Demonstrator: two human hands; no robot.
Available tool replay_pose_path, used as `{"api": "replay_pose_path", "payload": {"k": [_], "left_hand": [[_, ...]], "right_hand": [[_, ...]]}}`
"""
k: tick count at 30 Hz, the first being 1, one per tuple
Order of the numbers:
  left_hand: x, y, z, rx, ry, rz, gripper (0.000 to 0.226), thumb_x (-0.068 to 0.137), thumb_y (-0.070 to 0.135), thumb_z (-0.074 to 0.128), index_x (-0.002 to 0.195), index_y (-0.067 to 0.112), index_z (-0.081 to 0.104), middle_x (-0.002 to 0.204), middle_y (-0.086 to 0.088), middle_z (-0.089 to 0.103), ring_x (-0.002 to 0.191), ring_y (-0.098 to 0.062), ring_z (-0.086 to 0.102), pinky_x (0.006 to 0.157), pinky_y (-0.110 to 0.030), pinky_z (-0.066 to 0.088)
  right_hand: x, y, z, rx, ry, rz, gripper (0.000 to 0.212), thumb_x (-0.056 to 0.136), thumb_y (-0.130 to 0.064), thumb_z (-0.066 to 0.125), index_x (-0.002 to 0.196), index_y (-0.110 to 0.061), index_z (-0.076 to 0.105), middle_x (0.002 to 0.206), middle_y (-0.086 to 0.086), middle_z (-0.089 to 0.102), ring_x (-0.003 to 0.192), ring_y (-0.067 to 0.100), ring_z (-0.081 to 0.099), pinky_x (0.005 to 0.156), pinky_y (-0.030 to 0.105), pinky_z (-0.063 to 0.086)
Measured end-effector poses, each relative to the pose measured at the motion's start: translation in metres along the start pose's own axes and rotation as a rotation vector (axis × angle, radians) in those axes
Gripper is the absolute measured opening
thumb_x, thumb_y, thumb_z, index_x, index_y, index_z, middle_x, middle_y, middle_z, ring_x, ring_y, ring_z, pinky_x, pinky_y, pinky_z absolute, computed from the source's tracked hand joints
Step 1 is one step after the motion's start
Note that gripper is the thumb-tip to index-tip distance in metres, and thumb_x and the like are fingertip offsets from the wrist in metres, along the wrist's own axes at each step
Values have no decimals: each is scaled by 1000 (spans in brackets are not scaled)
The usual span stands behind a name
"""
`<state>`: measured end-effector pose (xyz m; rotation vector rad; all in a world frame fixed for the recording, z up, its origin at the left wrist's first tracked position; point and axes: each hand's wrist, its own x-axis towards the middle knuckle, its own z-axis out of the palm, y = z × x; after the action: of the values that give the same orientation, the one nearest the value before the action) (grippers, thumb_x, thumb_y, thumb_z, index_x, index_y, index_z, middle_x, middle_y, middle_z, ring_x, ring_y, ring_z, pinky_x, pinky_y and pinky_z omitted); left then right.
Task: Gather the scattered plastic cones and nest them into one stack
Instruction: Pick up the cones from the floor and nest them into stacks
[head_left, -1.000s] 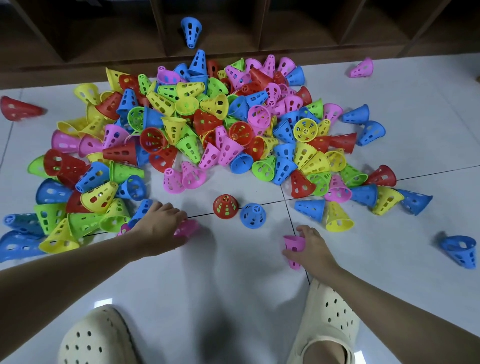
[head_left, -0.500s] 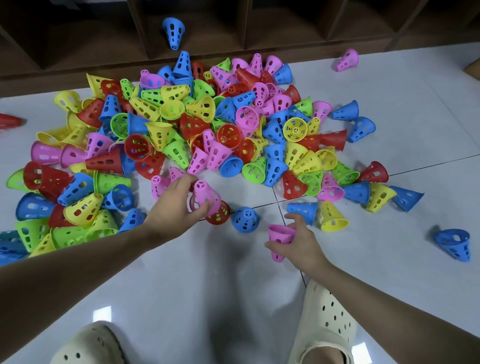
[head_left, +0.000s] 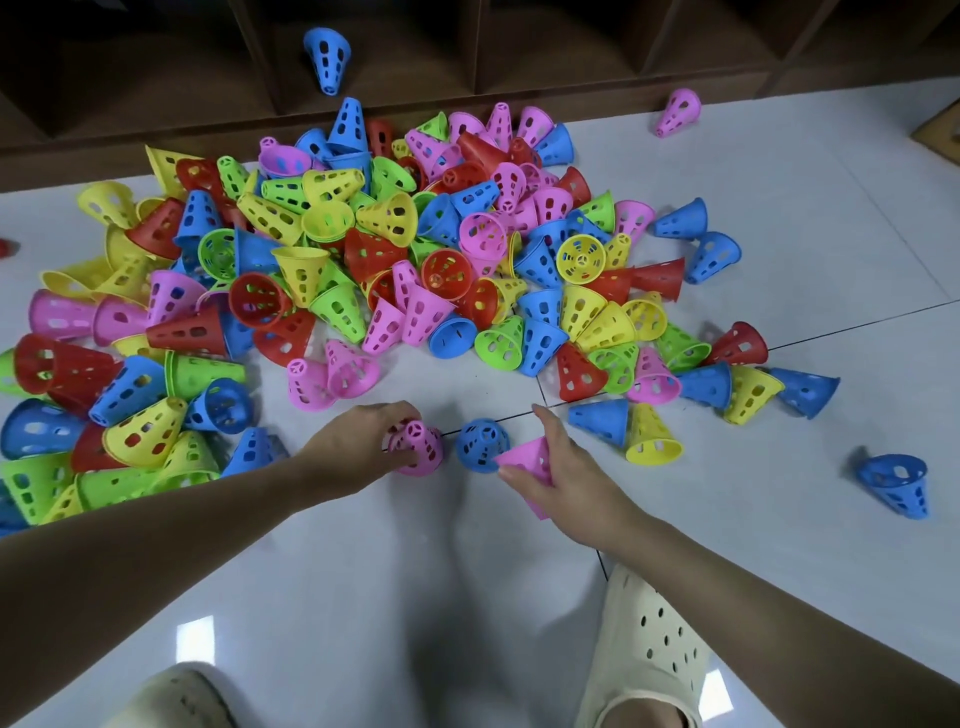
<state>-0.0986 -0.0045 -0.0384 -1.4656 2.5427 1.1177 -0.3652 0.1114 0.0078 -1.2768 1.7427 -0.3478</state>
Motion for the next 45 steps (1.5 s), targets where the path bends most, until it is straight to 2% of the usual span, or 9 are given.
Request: {"api": "replay_pose_path", "payload": {"k": [4,7,12,17,24,34,36,41,45], "left_hand": [[-2,-6,4,66,-35,7,40,89,36,68,128,35,57,117,12,65,105,-15,61,84,-31,52],[-9,-9,2,125,-25,19,47,91,33,66,136,30,53,127,7,62,114,-18,59,90,-31,50],[-24,-24,-25,276,328,170,23,90,18,63,112,17,67,111,-1,69,106,-25,61,96,-37,38],[-29,-50,-51,190,570,-14,25,90,17,63,114,17,64,109,-3,59,101,-25,53,86,-41,37],[-15,-77,-68,214,274,-215,66,88,33,73,146,19,46,139,-9,56,124,-33,53,102,-47,42],[-15,-75,-53,101,235,-169,32,89,26,73,119,20,67,111,0,69,94,-16,60,76,-30,46],[-18,-72,-49,115,226,-140,34,89,26,72,122,19,67,113,0,68,98,-18,61,78,-29,46],[-21,-66,-50,368,168,81,40,91,36,68,126,18,62,118,-1,67,109,-25,62,92,-38,50],[-28,-47,-53,253,210,101,45,92,39,67,133,20,58,126,0,66,114,-22,62,93,-35,52]], "right_hand": [[2,-9,-4,-123,-77,11,92,92,-63,56,158,-36,-2,131,8,49,113,24,54,98,39,48],[9,-17,-10,-127,-53,33,97,88,-63,61,159,-30,4,144,12,48,125,26,53,101,36,43],[22,-34,-11,-238,109,31,70,78,-55,78,122,-15,42,108,7,58,92,24,58,71,32,43],[34,-42,-9,-430,80,-33,45,84,-42,75,111,-15,52,91,6,52,84,30,56,67,36,49],[47,-31,-1,-403,53,-130,47,82,-36,77,120,-17,58,109,4,60,89,20,57,75,32,48],[51,-2,2,-219,65,-168,30,82,-32,80,103,-19,63,92,-12,58,76,9,62,69,24,50],[52,10,-1,-238,74,-166,30,82,-34,80,103,-21,63,96,-8,60,85,8,59,73,21,47],[57,39,-28,-499,310,-137,39,78,-32,82,110,-14,69,116,5,61,117,28,48,96,39,41],[61,59,-48,-730,283,-44,52,79,-40,79,124,-19,65,130,1,58,129,30,42,104,43,33]]}}
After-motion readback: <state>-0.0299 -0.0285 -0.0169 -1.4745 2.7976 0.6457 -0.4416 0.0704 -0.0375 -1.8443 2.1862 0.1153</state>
